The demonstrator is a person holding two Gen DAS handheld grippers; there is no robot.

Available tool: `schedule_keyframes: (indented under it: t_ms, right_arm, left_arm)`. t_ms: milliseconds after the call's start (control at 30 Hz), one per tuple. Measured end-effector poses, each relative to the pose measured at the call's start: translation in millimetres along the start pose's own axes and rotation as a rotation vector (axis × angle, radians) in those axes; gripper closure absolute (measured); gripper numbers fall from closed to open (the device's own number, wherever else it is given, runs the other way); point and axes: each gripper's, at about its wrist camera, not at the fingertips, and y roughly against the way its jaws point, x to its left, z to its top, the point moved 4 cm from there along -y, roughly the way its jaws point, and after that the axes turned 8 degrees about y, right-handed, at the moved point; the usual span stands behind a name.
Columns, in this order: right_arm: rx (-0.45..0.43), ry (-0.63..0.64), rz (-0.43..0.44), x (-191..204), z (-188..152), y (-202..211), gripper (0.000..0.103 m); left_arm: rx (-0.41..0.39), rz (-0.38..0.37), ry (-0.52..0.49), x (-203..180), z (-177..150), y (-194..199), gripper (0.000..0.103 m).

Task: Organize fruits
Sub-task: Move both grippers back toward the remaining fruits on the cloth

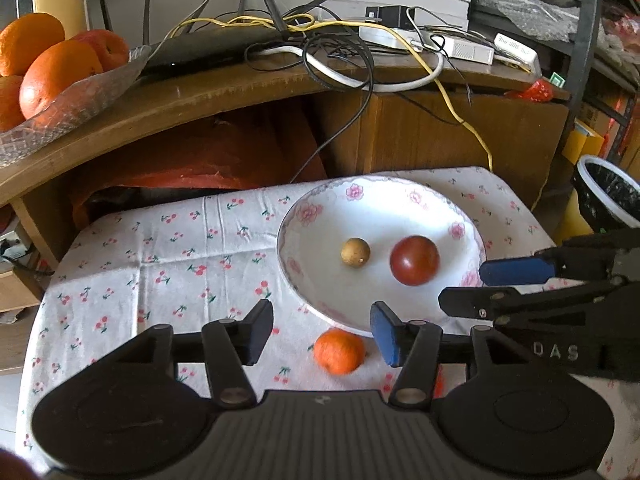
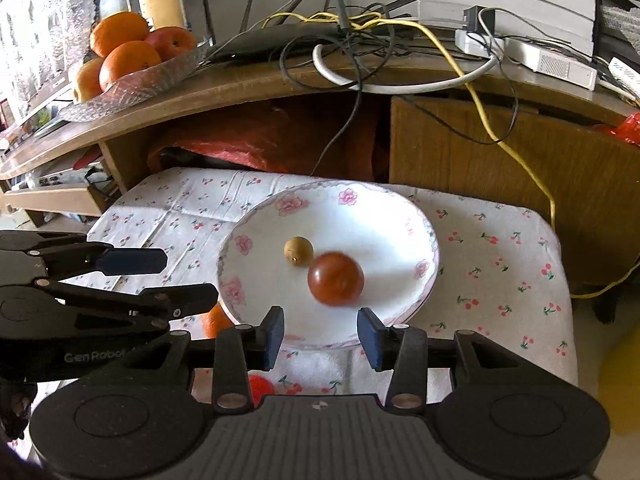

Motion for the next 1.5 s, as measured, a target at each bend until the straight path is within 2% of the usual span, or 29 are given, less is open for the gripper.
schedule_keyframes:
  t_ms: [467, 833, 1067, 1300, 1400, 1500]
  right_arm:
    - [0.058, 0.082, 0.061, 29, -25, 3, 0.064]
    - [0.062, 0.185, 0.182, 64, -30, 4, 0.063]
    - [0.087, 0.232, 0.243, 85, -34, -6, 0.063]
    - [0.112, 0.141, 0.279, 78, -28, -16, 0.063]
    - [0.150, 0.097, 0.325, 74, -24, -19, 0.074]
    - [0.164, 0.125, 0.323, 76, -28, -17, 0.076]
  left_arm:
    - [0.023, -0.020, -0.031, 30, -34, 36, 0.042]
    - [0.079, -0.084, -0.135, 34, -66, 50, 0.042]
    - [0.114, -0.119, -0.152, 39, -81, 53, 0.042]
    - [0.125, -0.144, -0.152, 38, -83, 53, 0.042]
    - [0.118, -0.164, -0.156, 34, -80, 54, 0.042]
    - [0.122, -0.175, -0.156, 32, -81, 52, 0.042]
